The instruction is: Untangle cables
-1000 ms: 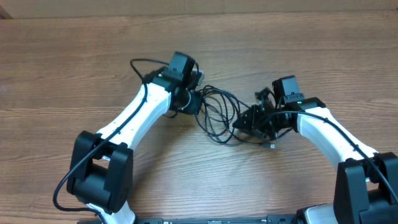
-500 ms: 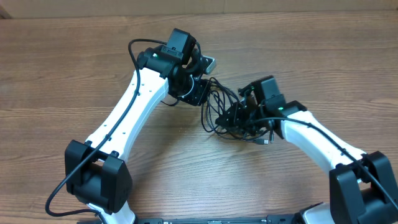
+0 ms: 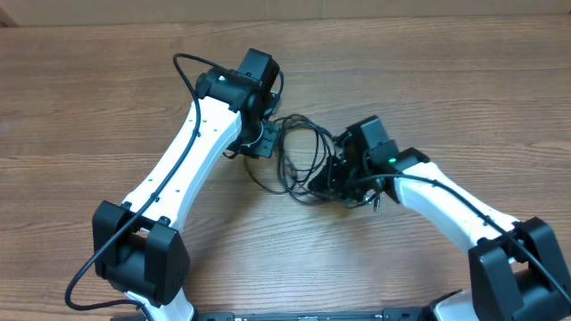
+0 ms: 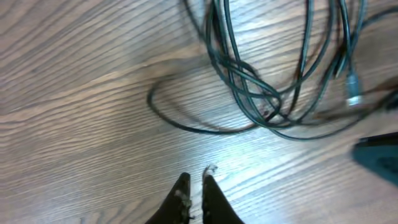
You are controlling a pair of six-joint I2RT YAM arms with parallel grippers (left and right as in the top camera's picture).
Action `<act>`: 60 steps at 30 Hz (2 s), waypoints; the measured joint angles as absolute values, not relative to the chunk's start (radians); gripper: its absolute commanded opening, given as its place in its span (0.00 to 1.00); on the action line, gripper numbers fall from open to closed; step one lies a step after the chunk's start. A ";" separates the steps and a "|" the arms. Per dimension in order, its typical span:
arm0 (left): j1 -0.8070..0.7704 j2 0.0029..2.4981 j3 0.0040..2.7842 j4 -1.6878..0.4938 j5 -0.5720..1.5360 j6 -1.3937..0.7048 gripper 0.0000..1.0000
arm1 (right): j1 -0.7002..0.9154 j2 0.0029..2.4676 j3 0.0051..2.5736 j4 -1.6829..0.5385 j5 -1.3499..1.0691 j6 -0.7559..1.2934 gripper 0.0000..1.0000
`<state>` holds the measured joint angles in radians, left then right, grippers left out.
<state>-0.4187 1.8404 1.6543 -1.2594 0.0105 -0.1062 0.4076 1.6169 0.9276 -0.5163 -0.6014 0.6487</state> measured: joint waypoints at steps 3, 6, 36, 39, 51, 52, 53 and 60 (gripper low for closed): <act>-0.419 1.840 1.630 -1.255 0.007 -0.111 0.30 | 0.359 1.617 0.928 -0.542 -0.613 0.634 0.10; -0.419 1.840 1.600 -1.237 0.011 -0.123 0.47 | 0.338 1.617 0.928 -0.579 -0.598 0.627 0.10; -0.443 1.840 1.322 -0.800 0.062 -0.376 0.44 | 0.341 1.617 0.928 -0.590 -0.413 0.631 1.00; -0.443 1.840 1.322 -0.772 0.059 -0.393 0.43 | 0.341 1.617 0.928 -0.591 -0.411 0.632 1.00; -0.444 1.840 1.322 -0.710 0.071 -0.542 0.58 | 0.342 1.617 0.928 -0.590 -0.411 0.632 1.00; -0.445 1.840 1.322 -0.711 0.071 -0.548 0.58 | 0.342 1.617 0.928 -0.590 -0.411 0.632 1.00; -0.445 1.840 1.322 -0.711 0.071 -0.550 0.58 | 0.342 1.617 0.928 -0.591 -0.411 0.632 1.00; -0.445 1.840 1.304 -0.678 0.071 -0.603 0.70 | 0.342 1.617 0.928 -0.591 -0.411 0.632 1.00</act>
<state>-0.4454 1.8404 1.3041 -0.6785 0.0711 -0.6029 0.3420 1.6169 0.9283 -0.5907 -0.4110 0.6315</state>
